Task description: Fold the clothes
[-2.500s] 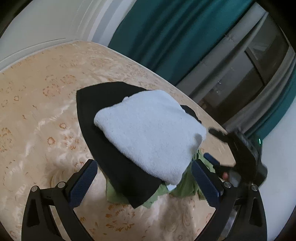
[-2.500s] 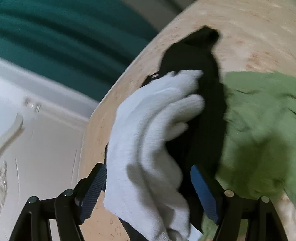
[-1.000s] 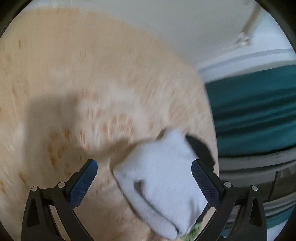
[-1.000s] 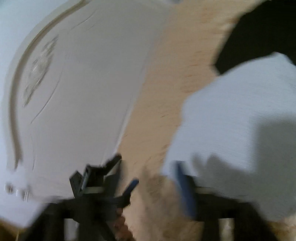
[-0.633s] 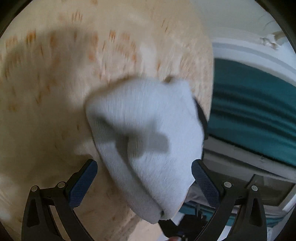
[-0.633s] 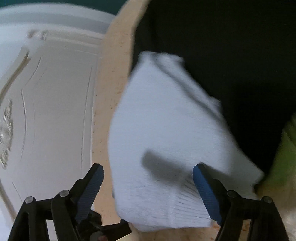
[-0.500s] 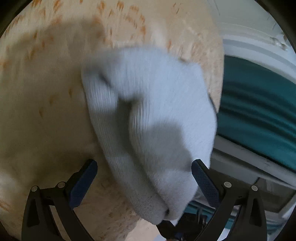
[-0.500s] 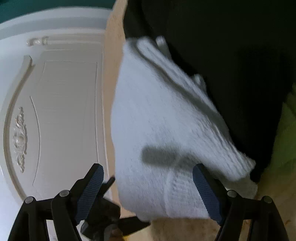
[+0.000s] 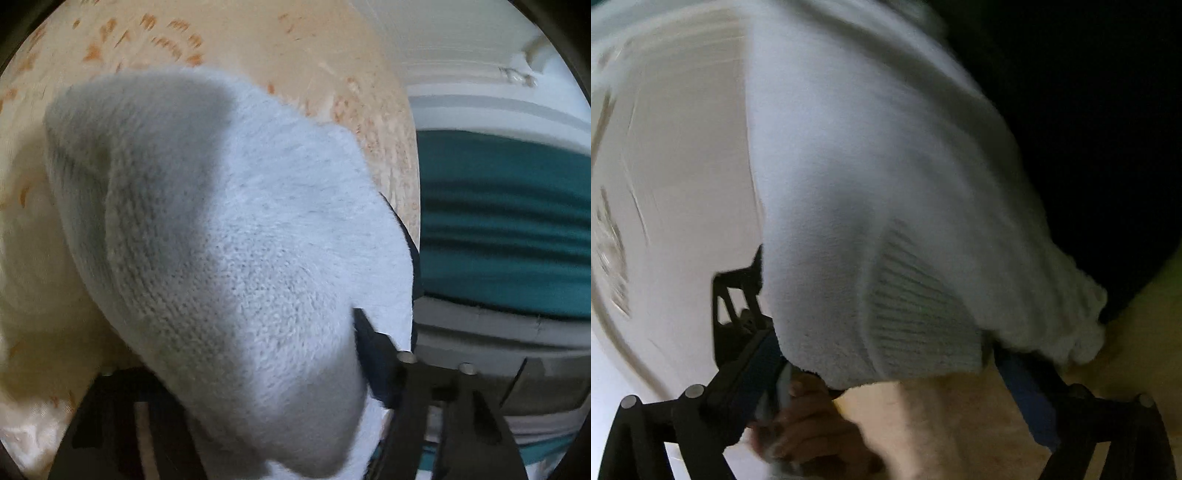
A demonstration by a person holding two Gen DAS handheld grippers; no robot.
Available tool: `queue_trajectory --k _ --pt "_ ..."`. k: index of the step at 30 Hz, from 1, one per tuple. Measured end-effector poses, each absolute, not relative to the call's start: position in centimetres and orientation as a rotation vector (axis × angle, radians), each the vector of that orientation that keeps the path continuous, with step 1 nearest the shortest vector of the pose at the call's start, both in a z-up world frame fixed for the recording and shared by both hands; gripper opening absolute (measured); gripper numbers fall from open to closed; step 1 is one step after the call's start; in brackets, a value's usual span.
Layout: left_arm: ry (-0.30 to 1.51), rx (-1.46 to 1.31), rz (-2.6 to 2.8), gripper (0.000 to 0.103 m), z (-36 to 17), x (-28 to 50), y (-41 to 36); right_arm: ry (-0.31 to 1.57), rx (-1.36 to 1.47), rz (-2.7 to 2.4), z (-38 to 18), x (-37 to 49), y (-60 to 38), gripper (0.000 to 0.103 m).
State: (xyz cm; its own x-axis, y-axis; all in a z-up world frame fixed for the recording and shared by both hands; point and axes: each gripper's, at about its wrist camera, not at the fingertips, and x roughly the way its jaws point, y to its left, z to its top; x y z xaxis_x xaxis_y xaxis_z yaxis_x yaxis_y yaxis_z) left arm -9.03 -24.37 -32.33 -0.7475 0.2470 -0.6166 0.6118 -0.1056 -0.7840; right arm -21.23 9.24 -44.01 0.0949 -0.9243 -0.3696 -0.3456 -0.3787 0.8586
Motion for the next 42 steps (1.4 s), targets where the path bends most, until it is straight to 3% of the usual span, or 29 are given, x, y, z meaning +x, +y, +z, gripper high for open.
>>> queue_trajectory --k 3,6,11,14,15,18,21,26,28,32,35,37,41,42 --pt "1.822 0.961 -2.002 0.050 -31.2 -8.9 -24.3 -1.294 1.879 -1.139 -45.9 -20.3 8.6 0.098" --pt "1.751 0.962 -2.045 0.049 -30.4 -8.7 -23.9 -1.280 1.841 -1.251 -45.0 -20.4 8.7 0.098" --pt "1.783 0.988 -2.027 0.048 -31.2 -8.2 -25.6 -1.559 1.790 -1.422 -45.4 -20.2 9.7 0.102" --pt "1.678 1.021 -2.097 0.045 -30.5 -8.0 -25.6 -1.698 1.754 -1.479 -45.5 -19.4 9.5 0.103" --pt "1.667 1.013 -2.105 0.044 -30.5 -8.1 -25.7 -1.745 1.728 -1.453 -46.0 -19.3 9.6 0.101" --pt "1.694 0.980 -2.095 0.043 -31.0 -8.1 -26.2 -1.773 1.697 -1.378 -47.1 -19.3 10.1 0.078" --pt "1.637 0.918 -2.100 0.036 -30.3 -7.0 -26.7 -1.626 1.734 -1.476 -45.7 -19.5 10.3 0.071" --pt "1.472 0.723 -2.049 0.034 -27.0 -1.6 -31.4 -1.293 1.773 -1.568 -42.9 -19.6 5.4 0.065" --pt "1.397 0.647 -1.952 0.034 -26.4 2.1 -33.9 -1.083 1.771 -1.587 -41.5 -19.4 1.0 0.062" --pt "1.350 0.498 -1.714 0.033 -26.6 9.2 -38.0 -0.474 1.657 -1.671 -37.2 -18.0 -9.6 0.059" --pt "1.421 0.534 -1.602 0.035 -28.0 11.1 -39.1 -0.318 1.706 -1.597 -37.6 -17.7 -12.8 0.060" --pt "1.484 0.556 -1.565 0.043 -28.8 11.0 -38.5 -0.315 1.790 -1.607 -38.7 -17.9 -11.6 0.061" --pt "1.471 0.603 -1.458 0.077 -28.5 11.7 -36.3 -0.250 1.869 -1.730 -39.7 -17.1 -5.3 0.084" --pt "1.465 0.648 -1.440 0.081 -27.9 11.9 -36.2 -0.249 1.880 -1.737 -39.7 -17.0 -3.6 0.085"
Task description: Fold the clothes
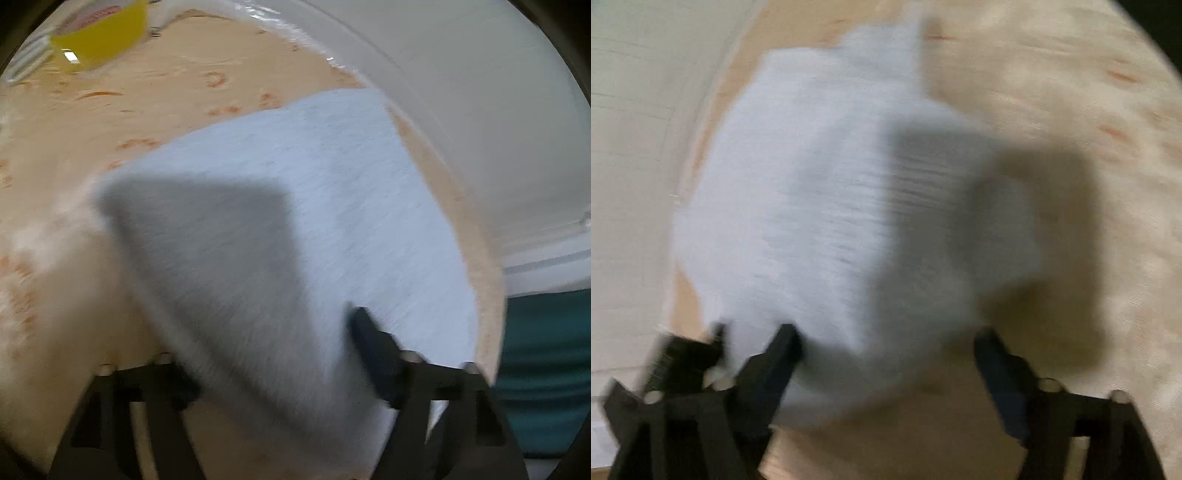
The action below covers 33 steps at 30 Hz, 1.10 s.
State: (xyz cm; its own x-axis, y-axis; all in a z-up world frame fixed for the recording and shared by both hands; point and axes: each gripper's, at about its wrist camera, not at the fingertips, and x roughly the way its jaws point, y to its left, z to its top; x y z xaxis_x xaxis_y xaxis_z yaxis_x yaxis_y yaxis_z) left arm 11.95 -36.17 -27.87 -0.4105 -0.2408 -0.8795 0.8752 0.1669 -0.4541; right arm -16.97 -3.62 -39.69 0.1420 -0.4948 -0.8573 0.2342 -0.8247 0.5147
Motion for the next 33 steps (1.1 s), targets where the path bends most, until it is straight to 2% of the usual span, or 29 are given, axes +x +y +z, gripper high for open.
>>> queue_trajectory --k 4,8,11,14,15,19,21,27,33 --pt "1.376 0.844 -1.479 0.081 -24.2 12.7 -36.7 -0.293 1.811 -1.820 -37.2 -17.2 1.4 0.084" --pt "1.093 0.968 -1.580 0.086 -20.4 13.1 -36.8 -0.211 1.465 -1.860 -32.5 -16.9 0.6 0.085" --pt "0.965 1.007 -1.625 0.087 -18.5 15.5 -36.4 -0.040 1.381 -1.802 -33.6 -15.8 -3.7 0.084" --pt "0.955 1.009 -1.662 0.098 -19.0 12.3 -36.7 0.235 1.447 -1.781 -38.0 -13.9 -13.4 0.085" --pt "0.950 1.040 -1.644 0.098 -19.7 12.2 -36.8 0.265 1.460 -1.794 -39.2 -14.1 -13.4 0.091" --pt "0.869 1.312 -1.483 0.098 -25.6 8.2 -37.1 0.168 1.483 -1.795 -40.7 -13.5 -10.3 0.092" --pt "0.852 1.332 -1.459 0.098 -26.7 7.9 -37.0 0.154 1.506 -1.825 -40.5 -13.2 -8.3 0.091" --pt "0.735 1.232 -1.618 0.098 -22.3 7.1 -34.6 0.065 1.411 -2.027 -36.8 -10.2 1.1 0.090" --pt "0.585 1.242 -1.830 0.098 -17.5 5.8 -30.4 0.153 1.223 -2.131 -28.7 -8.6 -4.8 0.090"
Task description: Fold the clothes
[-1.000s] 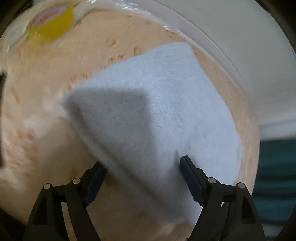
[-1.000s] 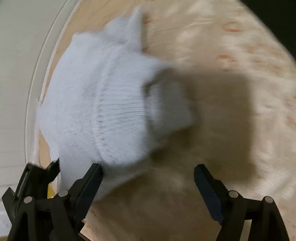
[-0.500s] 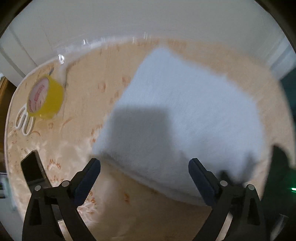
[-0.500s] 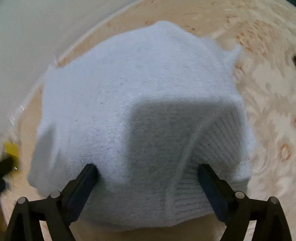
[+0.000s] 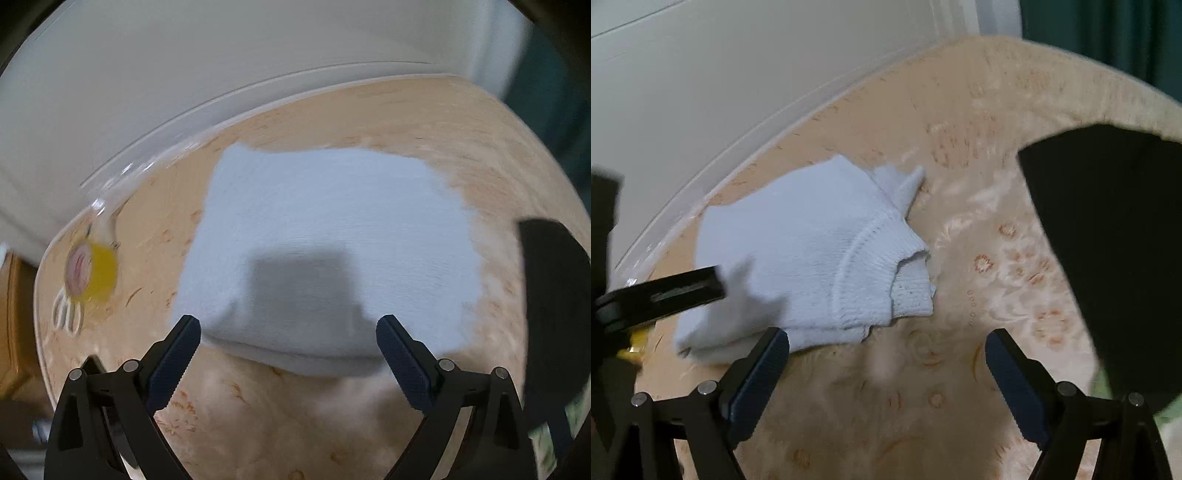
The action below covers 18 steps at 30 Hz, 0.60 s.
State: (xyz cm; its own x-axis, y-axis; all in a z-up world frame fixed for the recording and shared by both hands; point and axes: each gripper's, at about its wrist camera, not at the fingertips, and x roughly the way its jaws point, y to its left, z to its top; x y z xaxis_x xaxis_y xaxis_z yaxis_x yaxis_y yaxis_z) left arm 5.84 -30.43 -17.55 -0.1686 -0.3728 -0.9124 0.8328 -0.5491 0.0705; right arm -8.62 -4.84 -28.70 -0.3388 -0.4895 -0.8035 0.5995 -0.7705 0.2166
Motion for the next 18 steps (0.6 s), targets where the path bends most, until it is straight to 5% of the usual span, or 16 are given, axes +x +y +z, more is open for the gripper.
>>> queue_trajectory --k 11,18 --pt "0.774 0.997 -2.037 0.098 -13.9 13.5 -30.6 -0.035 1.301 -2.060 -26.0 -11.7 -7.6 0.090" --pt "0.615 1.016 -2.050 0.098 -13.4 13.9 -29.0 0.002 1.297 -2.050 -25.0 -10.5 -8.4 0.090"
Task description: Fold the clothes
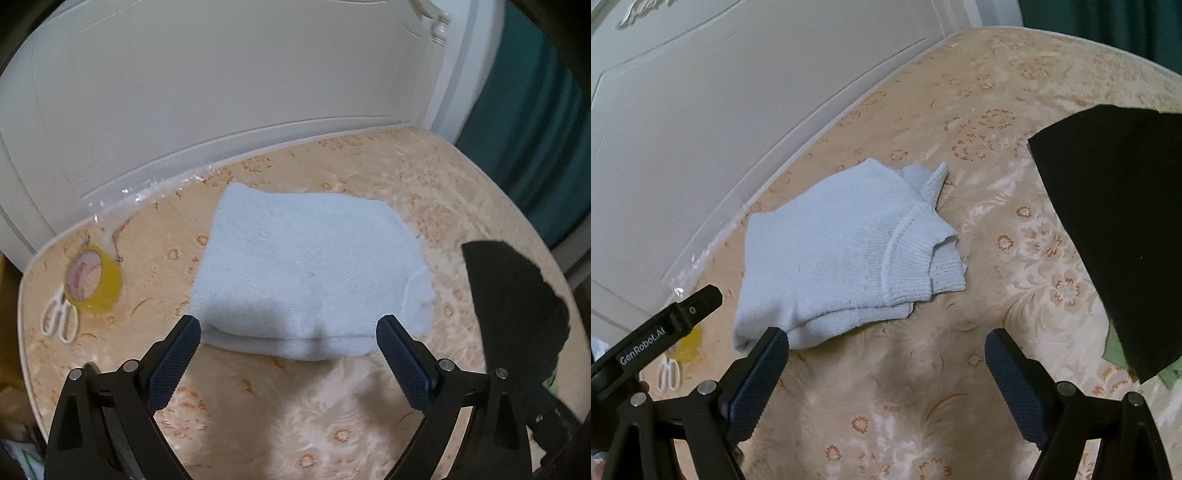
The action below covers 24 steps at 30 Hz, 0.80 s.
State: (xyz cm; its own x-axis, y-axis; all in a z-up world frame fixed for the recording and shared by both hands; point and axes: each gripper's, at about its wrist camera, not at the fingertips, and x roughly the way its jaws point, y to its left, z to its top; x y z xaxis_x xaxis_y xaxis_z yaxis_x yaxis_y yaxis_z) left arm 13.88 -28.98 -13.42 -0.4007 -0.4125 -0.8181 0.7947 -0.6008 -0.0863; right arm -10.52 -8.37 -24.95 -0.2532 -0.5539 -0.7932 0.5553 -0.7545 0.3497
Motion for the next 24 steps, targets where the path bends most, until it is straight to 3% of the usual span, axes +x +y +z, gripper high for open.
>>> queue_trajectory --k 24 --pt "0.621 1.018 -2.023 0.098 -14.3 14.5 -28.8 0.025 1.360 -2.037 -26.0 -7.5 -8.0 0.090"
